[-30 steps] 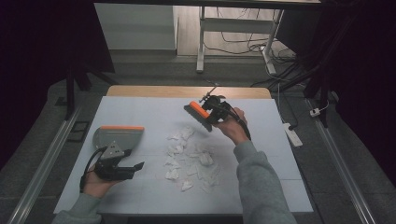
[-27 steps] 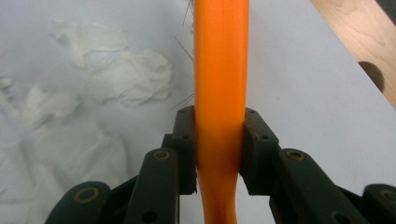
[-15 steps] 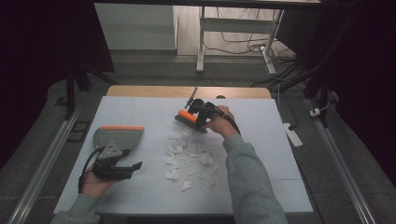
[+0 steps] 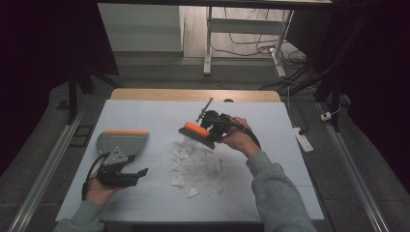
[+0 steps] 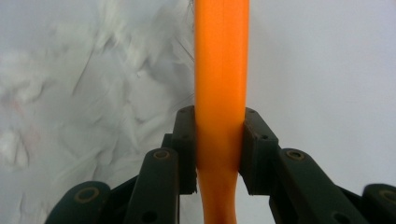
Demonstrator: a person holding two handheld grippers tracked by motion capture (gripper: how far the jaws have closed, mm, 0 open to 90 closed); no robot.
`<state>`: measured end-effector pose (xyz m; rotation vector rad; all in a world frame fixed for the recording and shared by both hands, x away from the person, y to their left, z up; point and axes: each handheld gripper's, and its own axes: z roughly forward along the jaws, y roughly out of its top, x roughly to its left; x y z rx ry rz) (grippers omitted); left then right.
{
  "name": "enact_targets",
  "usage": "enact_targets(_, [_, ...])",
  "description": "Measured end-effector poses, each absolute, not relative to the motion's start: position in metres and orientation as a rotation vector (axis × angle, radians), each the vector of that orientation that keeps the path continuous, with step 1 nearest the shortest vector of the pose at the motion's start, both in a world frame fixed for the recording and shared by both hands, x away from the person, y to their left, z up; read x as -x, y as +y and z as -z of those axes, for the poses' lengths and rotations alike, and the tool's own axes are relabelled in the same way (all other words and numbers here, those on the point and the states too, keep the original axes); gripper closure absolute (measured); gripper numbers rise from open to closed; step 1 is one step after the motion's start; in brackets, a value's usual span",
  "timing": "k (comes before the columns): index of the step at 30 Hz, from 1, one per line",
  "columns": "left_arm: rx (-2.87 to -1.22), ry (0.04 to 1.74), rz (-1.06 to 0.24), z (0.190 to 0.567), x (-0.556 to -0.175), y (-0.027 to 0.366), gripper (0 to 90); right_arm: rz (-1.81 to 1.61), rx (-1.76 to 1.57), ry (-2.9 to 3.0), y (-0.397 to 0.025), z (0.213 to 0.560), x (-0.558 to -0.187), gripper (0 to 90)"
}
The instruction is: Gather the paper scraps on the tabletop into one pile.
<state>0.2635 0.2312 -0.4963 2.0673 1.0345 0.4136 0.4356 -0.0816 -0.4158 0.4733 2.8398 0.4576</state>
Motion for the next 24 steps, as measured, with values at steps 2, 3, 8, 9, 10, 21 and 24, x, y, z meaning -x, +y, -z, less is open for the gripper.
enact_targets(2, [-2.064, 1.036, -0.414, 0.496, -0.264, 0.231, 29.5, -0.513, -0.530, 2.805, -0.086, 0.407, -0.438, 70.6])
enact_targets(3, [-2.063, 1.038, -0.413, 0.496, -0.264, 0.232, 29.5, -0.546, -0.569, 2.788, -0.088, 0.404, -0.439, 70.6])
enact_targets(8, [-2.066, 1.038, -0.412, 0.497, -0.264, 0.232, 29.5, -0.657, -0.685, 2.760, -0.078, 0.403, -0.444, 70.6])
enact_targets(9, [-2.065, 1.038, -0.415, 0.497, -0.264, 0.233, 29.5, -0.646, -0.669, 2.772, -0.073, 0.404, -0.445, 70.6])
enact_targets(10, [-2.064, 1.036, -0.415, 0.497, -0.264, 0.233, 29.5, -0.617, -0.658, 2.787, -0.068, 0.407, -0.444, 70.6])
enact_targets(21, [-2.064, 1.036, -0.413, 0.496, -0.264, 0.233, 29.7, -0.415, -0.572, 2.982, -0.068, 0.418, -0.430, 70.5])
enact_targets(24, [-2.067, 1.035, -0.414, 0.497, -0.264, 0.232, 29.7, -0.552, -0.602, 2.965, -0.070, 0.407, -0.430, 70.5])
